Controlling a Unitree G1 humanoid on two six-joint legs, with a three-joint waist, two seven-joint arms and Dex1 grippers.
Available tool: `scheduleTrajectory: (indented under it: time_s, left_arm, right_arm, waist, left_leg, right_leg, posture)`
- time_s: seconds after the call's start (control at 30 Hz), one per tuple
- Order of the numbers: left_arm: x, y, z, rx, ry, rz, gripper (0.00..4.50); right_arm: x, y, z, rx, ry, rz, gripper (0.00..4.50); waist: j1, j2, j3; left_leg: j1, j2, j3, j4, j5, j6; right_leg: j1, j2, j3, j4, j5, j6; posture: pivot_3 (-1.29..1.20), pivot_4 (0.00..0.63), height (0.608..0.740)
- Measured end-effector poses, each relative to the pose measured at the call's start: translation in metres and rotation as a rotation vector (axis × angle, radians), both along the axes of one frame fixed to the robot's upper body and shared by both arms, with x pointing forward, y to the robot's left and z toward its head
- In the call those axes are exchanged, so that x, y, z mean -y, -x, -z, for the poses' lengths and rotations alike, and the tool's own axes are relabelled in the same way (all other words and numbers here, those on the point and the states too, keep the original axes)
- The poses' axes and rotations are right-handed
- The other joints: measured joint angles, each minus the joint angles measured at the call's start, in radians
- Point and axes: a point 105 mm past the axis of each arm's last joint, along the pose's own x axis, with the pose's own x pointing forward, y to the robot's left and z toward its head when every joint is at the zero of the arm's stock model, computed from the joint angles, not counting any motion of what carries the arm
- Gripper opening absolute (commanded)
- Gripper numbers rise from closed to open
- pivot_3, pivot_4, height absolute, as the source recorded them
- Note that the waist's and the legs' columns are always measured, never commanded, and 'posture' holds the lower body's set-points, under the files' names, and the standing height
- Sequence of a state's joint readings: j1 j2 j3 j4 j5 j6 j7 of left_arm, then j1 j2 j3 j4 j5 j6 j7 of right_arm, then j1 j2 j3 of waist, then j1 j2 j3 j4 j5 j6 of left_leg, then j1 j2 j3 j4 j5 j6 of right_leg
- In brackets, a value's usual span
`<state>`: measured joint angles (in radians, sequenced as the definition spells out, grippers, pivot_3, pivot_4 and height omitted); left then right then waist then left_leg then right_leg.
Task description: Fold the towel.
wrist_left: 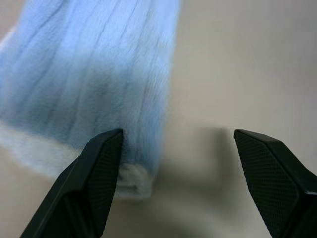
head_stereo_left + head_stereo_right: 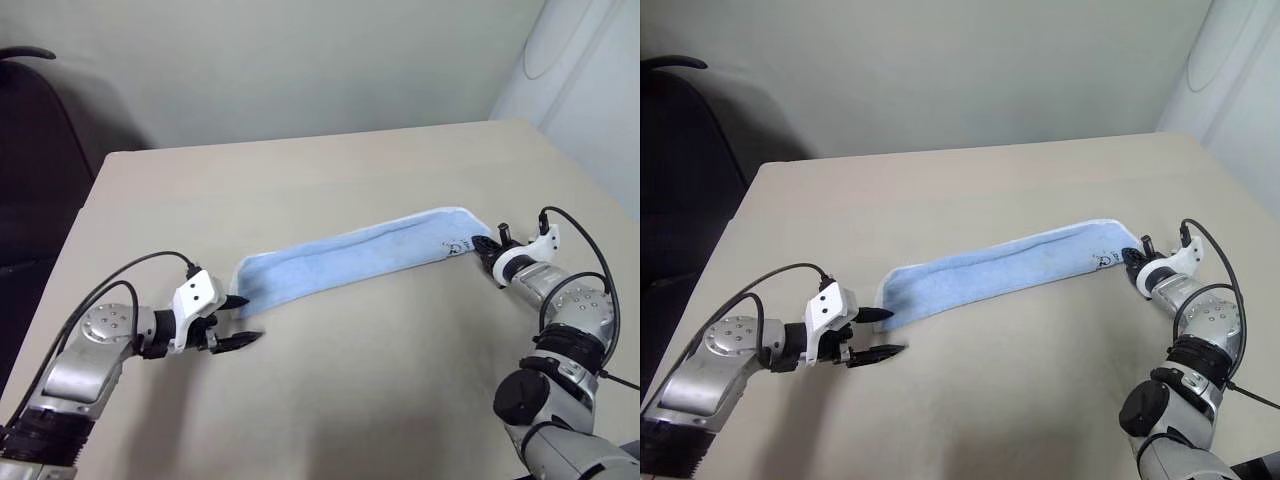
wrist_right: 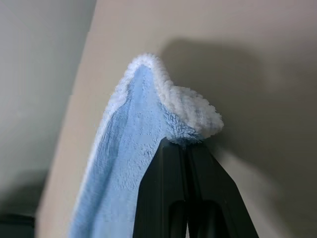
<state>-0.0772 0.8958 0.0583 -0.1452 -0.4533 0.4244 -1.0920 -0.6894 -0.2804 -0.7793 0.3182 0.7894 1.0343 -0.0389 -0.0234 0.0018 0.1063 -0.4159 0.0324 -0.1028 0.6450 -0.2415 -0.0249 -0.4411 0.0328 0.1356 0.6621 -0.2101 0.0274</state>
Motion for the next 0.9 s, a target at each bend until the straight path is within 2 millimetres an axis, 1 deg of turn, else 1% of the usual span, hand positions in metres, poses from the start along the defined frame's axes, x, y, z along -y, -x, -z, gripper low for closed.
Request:
scheduleTrajectory:
  time_s: [0.03,0.07,0.17,0.23,0.27,0.3,0.37,0.4,0.43,0.47,0.5,0.53,0.6,0.63,0.73,0.83,0.9]
  left_arm:
    - [0.003,0.003,-0.004,-0.012,0.026,0.006,3.88]
    - [0.006,0.010,-0.008,-0.030,0.058,0.018,3.88]
    - [0.009,0.026,-0.014,-0.092,0.118,0.029,3.88]
    - [0.009,0.028,-0.023,-0.106,0.186,0.010,3.88]
    - [0.009,0.028,-0.029,-0.100,0.213,0.004,3.88]
    - [0.009,0.026,-0.034,-0.092,0.242,-0.011,3.88]
    - [0.004,0.009,-0.051,-0.036,0.349,-0.107,3.88]
    - [-0.002,-0.003,-0.059,-0.002,0.408,-0.177,3.88]
    - [-0.009,-0.013,-0.067,0.030,0.455,-0.248,3.88]
    - [-0.014,-0.020,-0.072,0.048,0.482,-0.299,3.88]
    - [-0.016,-0.026,-0.074,0.056,0.508,-0.337,3.88]
    - [-0.016,-0.028,-0.075,0.055,0.527,-0.357,3.88]
    - [-0.014,-0.031,-0.070,0.034,0.552,-0.391,3.88]
    - [-0.013,-0.031,-0.068,0.022,0.565,-0.404,3.88]
    - [-0.006,-0.030,-0.066,0.008,0.599,-0.423,3.88]
    - [0.005,-0.026,-0.071,0.002,0.660,-0.419,3.88]
    - [0.009,-0.022,-0.076,-0.002,0.700,-0.428,3.88]
  right_arm:
    - [-0.003,-0.001,-0.004,0.014,0.032,-0.019,0.01]
    - [-0.006,-0.001,-0.009,0.029,0.100,-0.050,0.01]
    - [-0.013,-0.001,-0.021,0.067,0.348,-0.140,0.01]
    - [-0.023,0.000,-0.033,0.122,0.532,-0.227,0.01]
    - [-0.030,0.000,-0.039,0.157,0.584,-0.264,0.01]
    - [-0.036,0.000,-0.044,0.194,0.651,-0.301,0.01]
    - [-0.054,0.003,-0.052,0.282,0.899,-0.439,0.01]
    - [-0.070,0.007,-0.057,0.351,1.021,-0.532,0.01]
    - [-0.092,0.012,-0.060,0.432,1.117,-0.639,0.01]
    - [-0.112,0.017,-0.061,0.504,1.184,-0.731,0.01]
    - [-0.130,0.023,-0.059,0.564,1.237,-0.818,0.01]
    - [-0.145,0.027,-0.053,0.604,1.274,-0.895,0.01]
    - [-0.166,0.033,-0.039,0.647,1.333,-1.016,0.01]
    - [-0.173,0.034,-0.030,0.654,1.367,-1.058,0.01]
    - [-0.183,0.029,-0.010,0.647,1.440,-1.112,0.01]
    - [-0.190,0.024,0.001,0.641,1.445,-1.127,0.67]
    - [-0.191,0.026,0.003,0.644,1.429,-1.147,1.35]
  waist:
    - [0.000,0.000,0.000]
    - [-0.001,0.000,0.000]
    - [-0.001,0.000,0.000]
    - [-0.001,0.000,0.000]
    - [-0.001,0.000,0.000]
    - [-0.001,0.000,0.000]
    - [0.002,0.001,0.002]
    - [0.003,0.001,0.002]
    - [0.002,0.000,0.002]
    - [0.000,0.000,0.002]
    - [-0.004,-0.001,0.002]
    - [-0.007,-0.001,0.002]
    - [-0.007,-0.003,0.003]
    - [-0.007,-0.004,0.003]
    - [-0.005,-0.008,0.004]
    - [0.002,-0.009,0.005]
    - [0.003,-0.009,0.005]
  left_leg:
    - [0.000,0.000,0.000,0.000,0.000,0.000]
    - [0.000,0.000,0.000,0.000,0.000,0.000]
    - [-0.001,0.000,0.000,0.000,-0.001,-0.001]
    - [-0.001,0.000,0.000,0.001,-0.001,-0.001]
    - [0.000,0.000,0.000,0.001,-0.001,-0.001]
    - [0.001,0.000,0.000,0.001,-0.001,-0.001]
    - [0.001,0.000,0.000,0.002,0.000,-0.002]
    - [0.002,0.000,0.000,0.003,0.001,-0.001]
    - [0.003,0.001,0.000,0.003,0.001,-0.001]
    - [0.005,0.001,0.000,0.003,0.001,-0.001]
    - [0.007,0.000,0.001,0.003,0.001,-0.001]
    - [0.008,0.000,0.001,0.003,0.001,-0.001]
    - [0.008,0.000,0.002,0.003,0.002,-0.001]
    - [0.008,0.000,0.002,0.003,0.002,-0.002]
    - [0.008,0.000,0.002,0.003,0.003,-0.003]
    - [0.007,0.000,0.002,0.003,0.003,-0.004]
    - [0.007,0.000,0.002,0.003,0.004,-0.006]
  right_leg:
    - [0.000,0.000,0.000,0.000,0.000,0.000]
    - [0.000,0.000,0.000,0.000,0.000,0.001]
    - [0.000,0.000,0.000,0.000,-0.001,0.002]
    - [0.001,0.000,0.000,0.000,-0.001,0.002]
    - [0.001,0.000,-0.001,0.000,-0.001,0.002]
    - [0.003,0.000,-0.001,0.000,-0.001,0.002]
    - [0.004,-0.001,-0.001,0.000,-0.001,0.002]
    - [0.004,-0.001,-0.001,0.000,0.000,0.002]
    - [0.006,0.000,-0.001,0.000,0.000,0.002]
    - [0.007,0.000,-0.001,0.000,0.000,0.002]
    - [0.009,0.000,0.000,0.000,0.000,0.002]
    - [0.010,0.000,0.001,-0.001,0.000,0.002]
    - [0.010,0.000,0.001,-0.001,0.001,0.003]
    - [0.010,0.000,0.001,-0.001,0.001,0.003]
    - [0.010,-0.001,0.001,-0.002,0.001,0.003]
    - [0.010,-0.001,0.000,-0.002,0.001,0.003]
    - [0.010,-0.001,0.000,-0.002,0.001,0.003]
  posture:
    - [0.00,0.150,0.735]
    - [0.00,0.150,0.735]
    - [0.00,0.150,0.735]
    - [0.00,0.150,0.735]
    - [0.00,0.150,0.735]
    - [0.00,0.150,0.735]
    - [0.00,0.150,0.735]
    - [0.00,0.150,0.735]
    - [0.00,0.150,0.735]
    - [0.00,0.150,0.735]
    - [0.00,0.150,0.735]
    - [0.00,0.150,0.735]
    - [0.00,0.150,0.735]
    - [0.00,0.150,0.735]
    - [0.00,0.150,0.735]
    - [0.00,0.150,0.735]
    - [0.00,0.150,0.735]
